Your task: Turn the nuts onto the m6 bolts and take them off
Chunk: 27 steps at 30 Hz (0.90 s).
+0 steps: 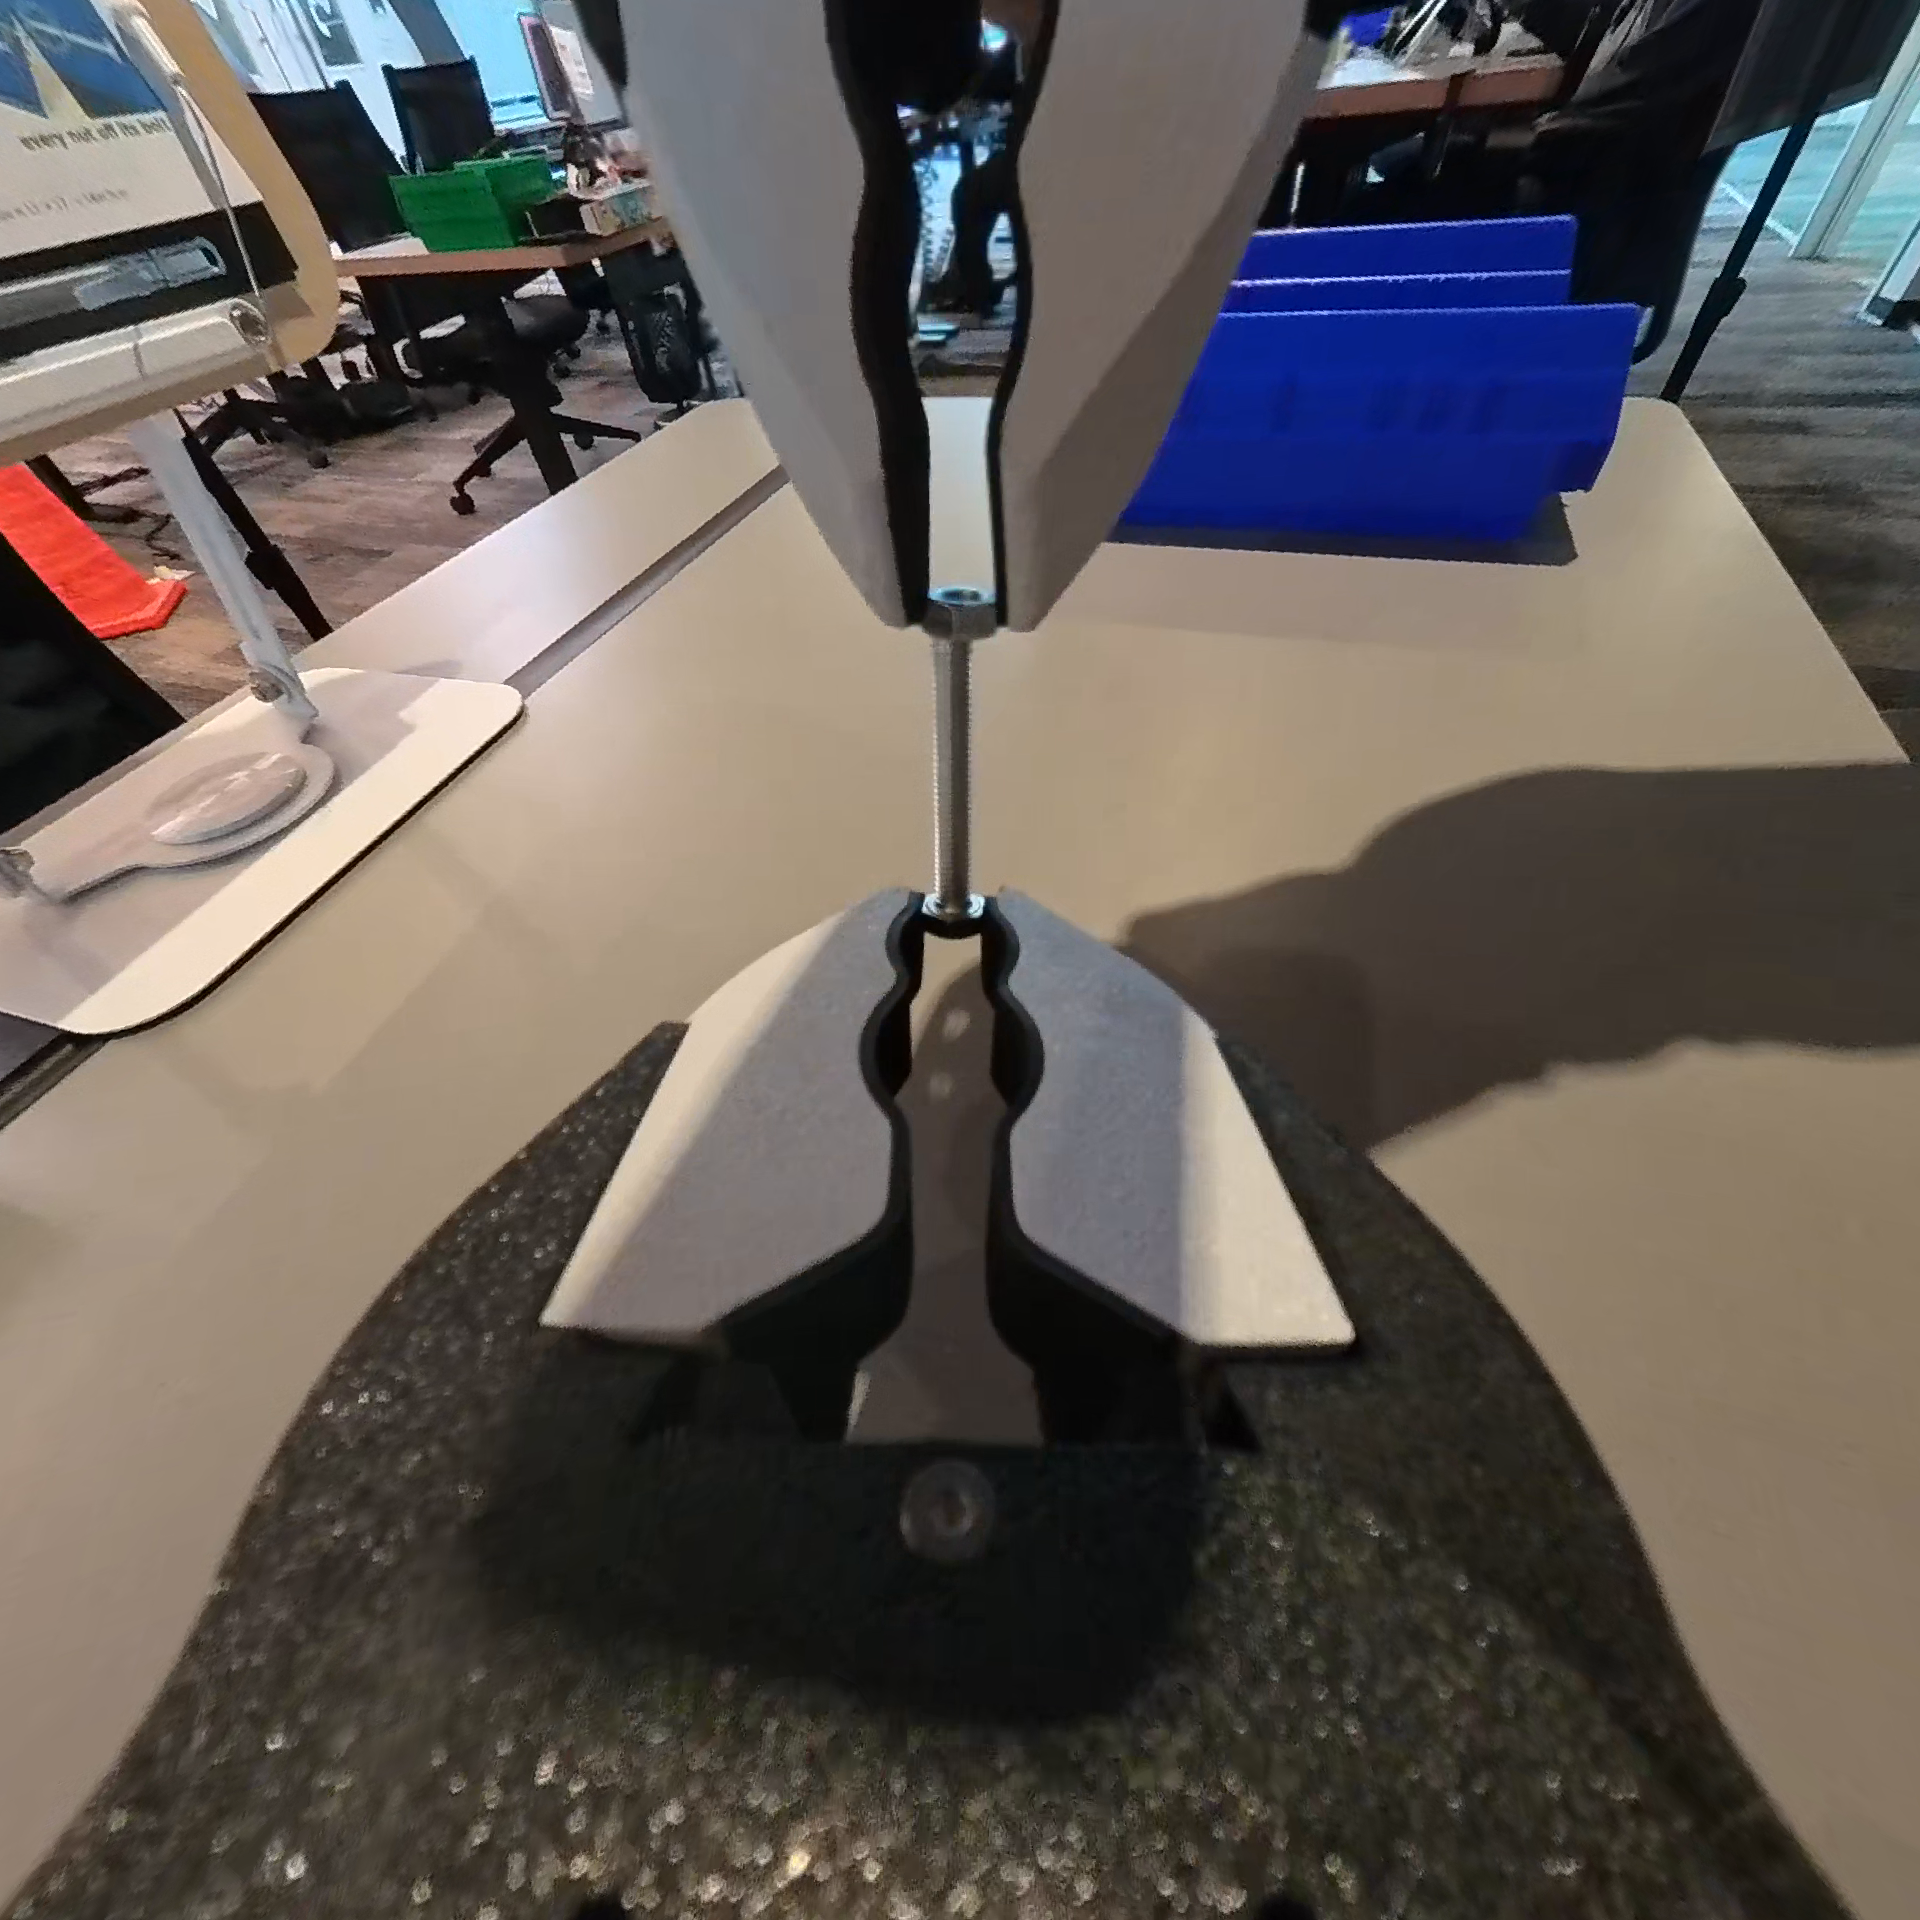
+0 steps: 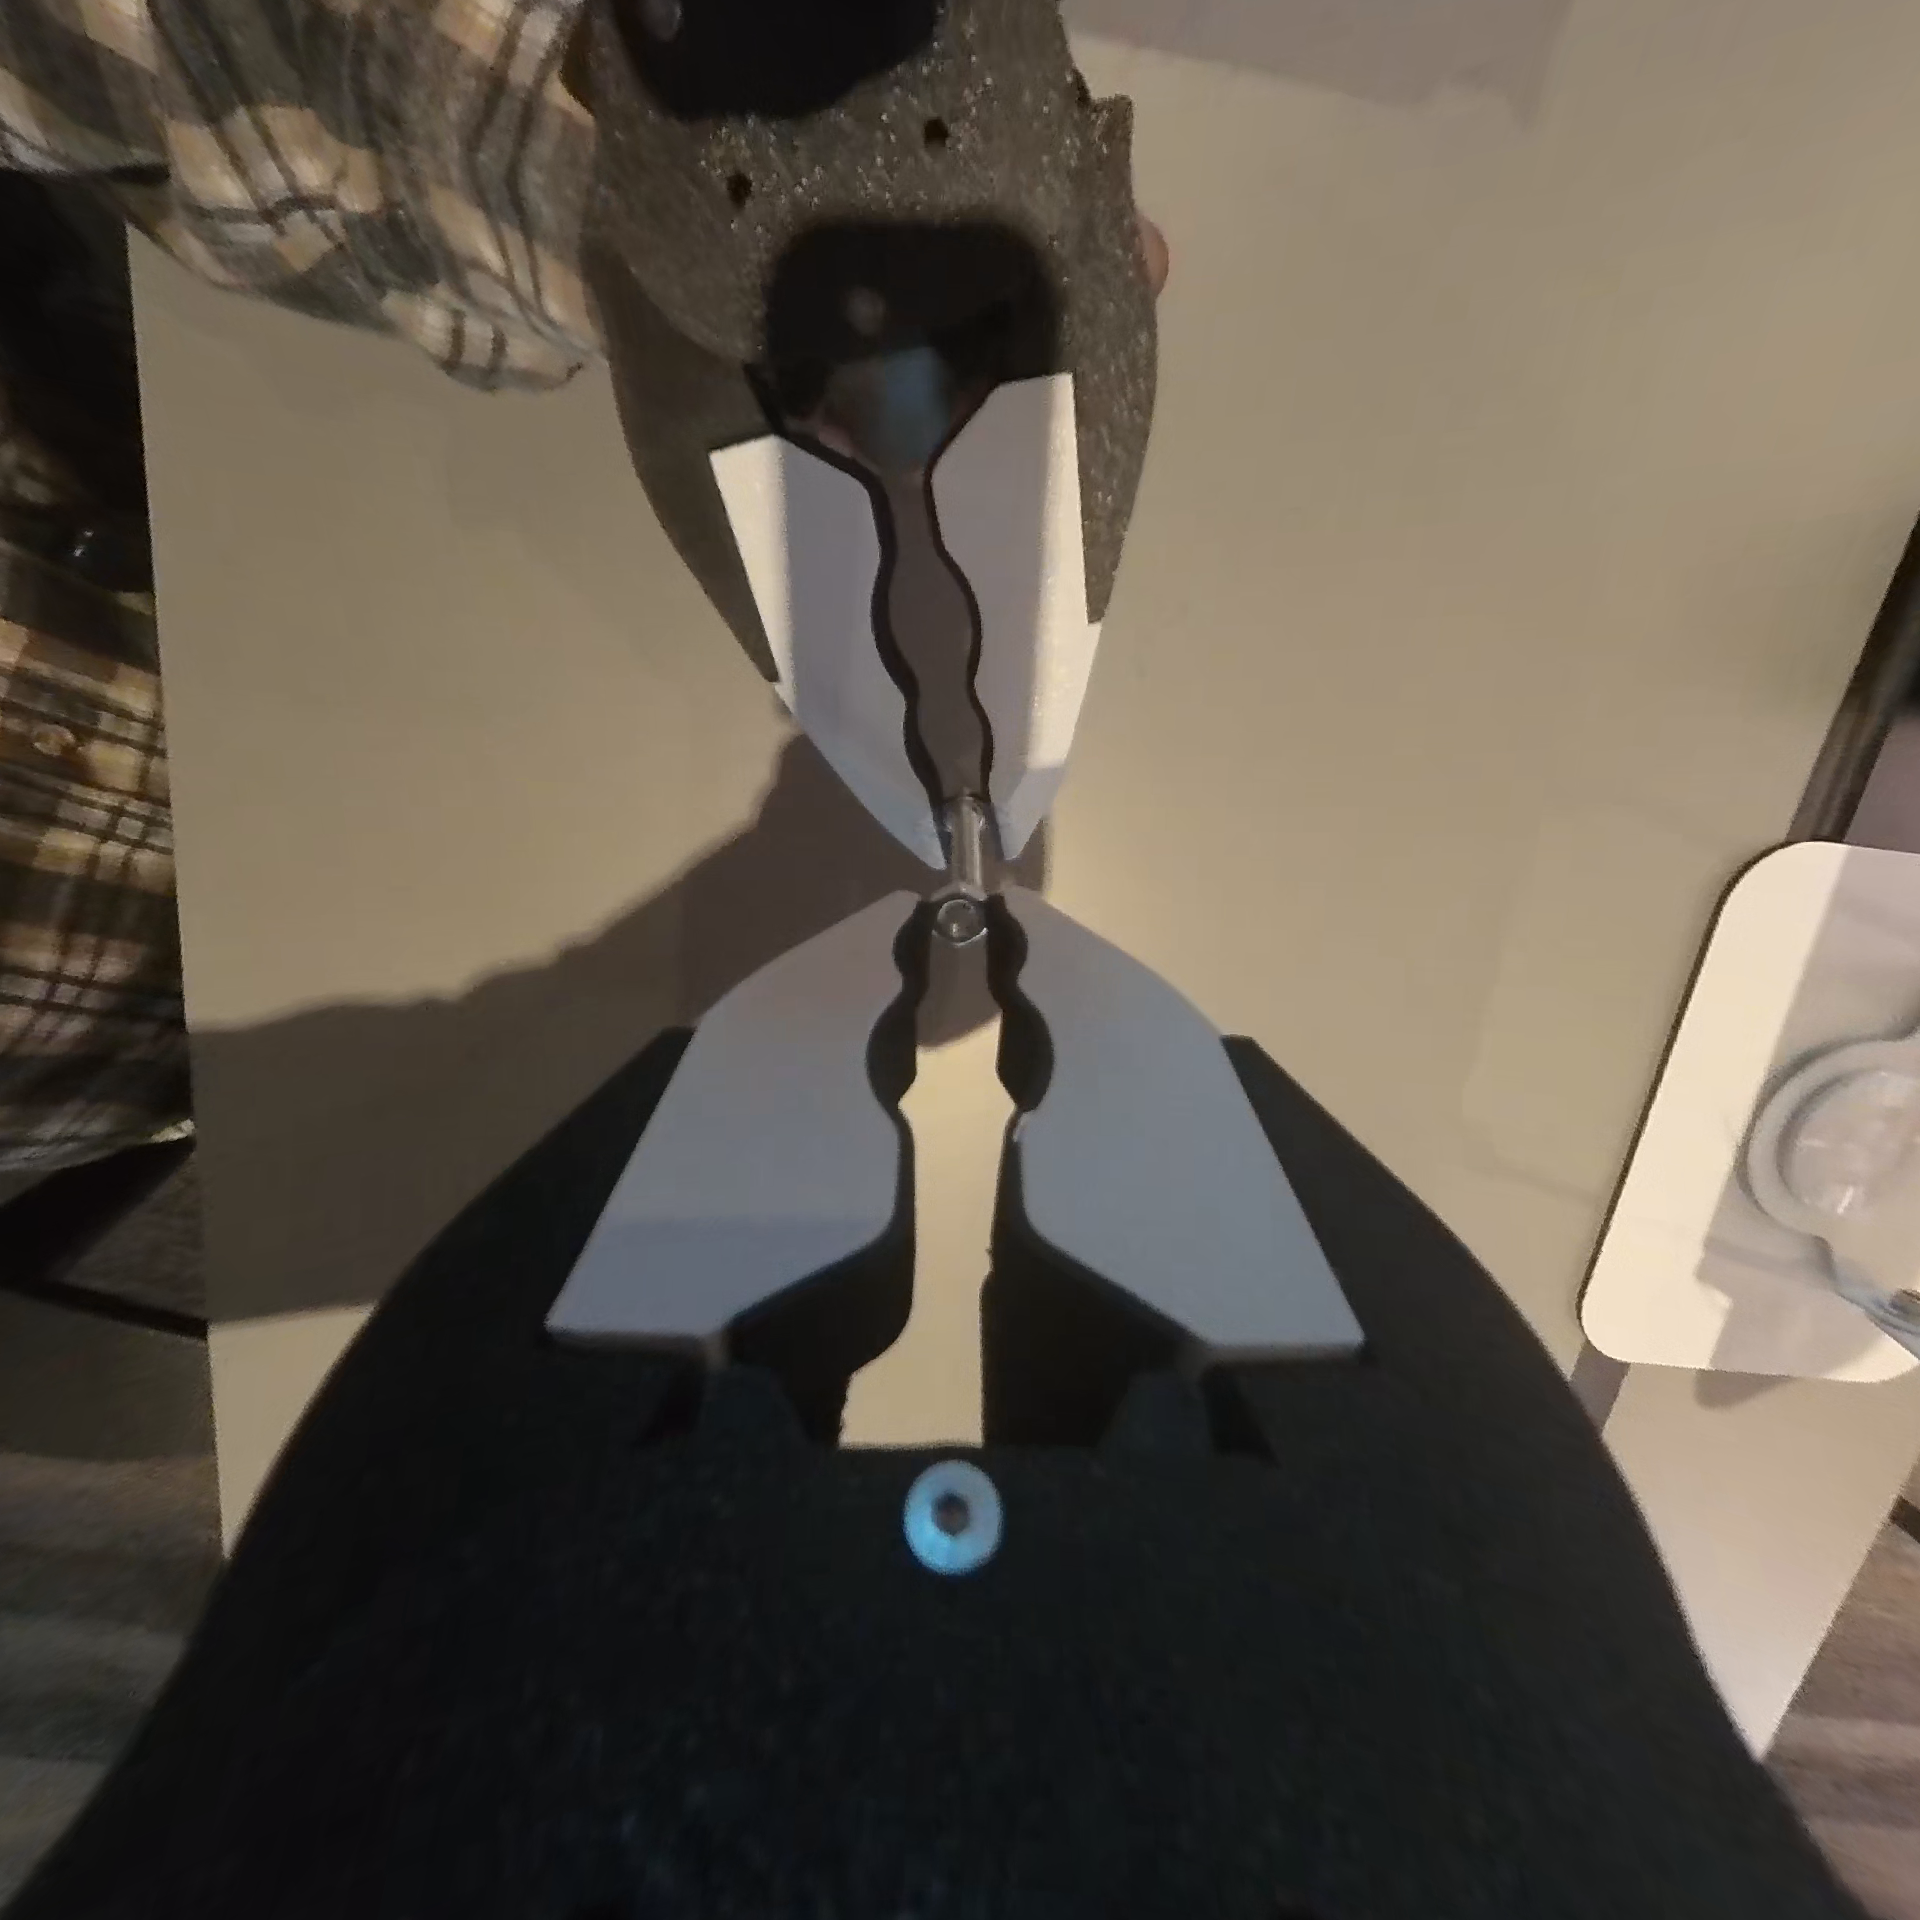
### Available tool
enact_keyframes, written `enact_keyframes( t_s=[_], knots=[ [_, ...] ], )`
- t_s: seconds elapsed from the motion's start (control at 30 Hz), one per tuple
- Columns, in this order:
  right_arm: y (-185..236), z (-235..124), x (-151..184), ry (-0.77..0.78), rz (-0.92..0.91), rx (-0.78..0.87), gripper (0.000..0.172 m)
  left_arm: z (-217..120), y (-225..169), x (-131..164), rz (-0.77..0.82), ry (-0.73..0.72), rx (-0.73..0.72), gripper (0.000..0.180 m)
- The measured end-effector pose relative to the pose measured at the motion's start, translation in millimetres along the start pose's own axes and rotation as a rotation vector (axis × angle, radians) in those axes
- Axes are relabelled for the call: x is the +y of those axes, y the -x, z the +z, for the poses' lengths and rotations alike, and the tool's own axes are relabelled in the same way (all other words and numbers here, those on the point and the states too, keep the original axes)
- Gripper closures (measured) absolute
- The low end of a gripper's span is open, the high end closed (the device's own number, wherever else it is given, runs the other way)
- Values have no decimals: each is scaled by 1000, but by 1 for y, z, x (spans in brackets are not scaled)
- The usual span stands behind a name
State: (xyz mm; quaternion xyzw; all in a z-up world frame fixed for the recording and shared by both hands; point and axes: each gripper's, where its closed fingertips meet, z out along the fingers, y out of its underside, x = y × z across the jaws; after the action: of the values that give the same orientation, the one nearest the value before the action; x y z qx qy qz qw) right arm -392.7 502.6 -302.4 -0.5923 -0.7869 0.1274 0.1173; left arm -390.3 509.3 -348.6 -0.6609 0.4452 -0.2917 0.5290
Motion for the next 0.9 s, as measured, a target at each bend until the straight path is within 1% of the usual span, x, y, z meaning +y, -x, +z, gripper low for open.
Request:
enact_keyframes(
  t_s=[0.13,0.33,0.63,0.9],
  knots=[
    [0,1,-1,-25,13,-9,162,0,-1,-1,4,0,2,170],
    [-2,5,3,-2,14,-5,162,2,0,3,5,23,-11,170],
    [-8,10,3,-39,152,-14,162,2,7,7,-11,41,-48,171],
    [-7,11,5,-18,163,-24,161,2,5,5,-12,30,-36,171]
  ],
)
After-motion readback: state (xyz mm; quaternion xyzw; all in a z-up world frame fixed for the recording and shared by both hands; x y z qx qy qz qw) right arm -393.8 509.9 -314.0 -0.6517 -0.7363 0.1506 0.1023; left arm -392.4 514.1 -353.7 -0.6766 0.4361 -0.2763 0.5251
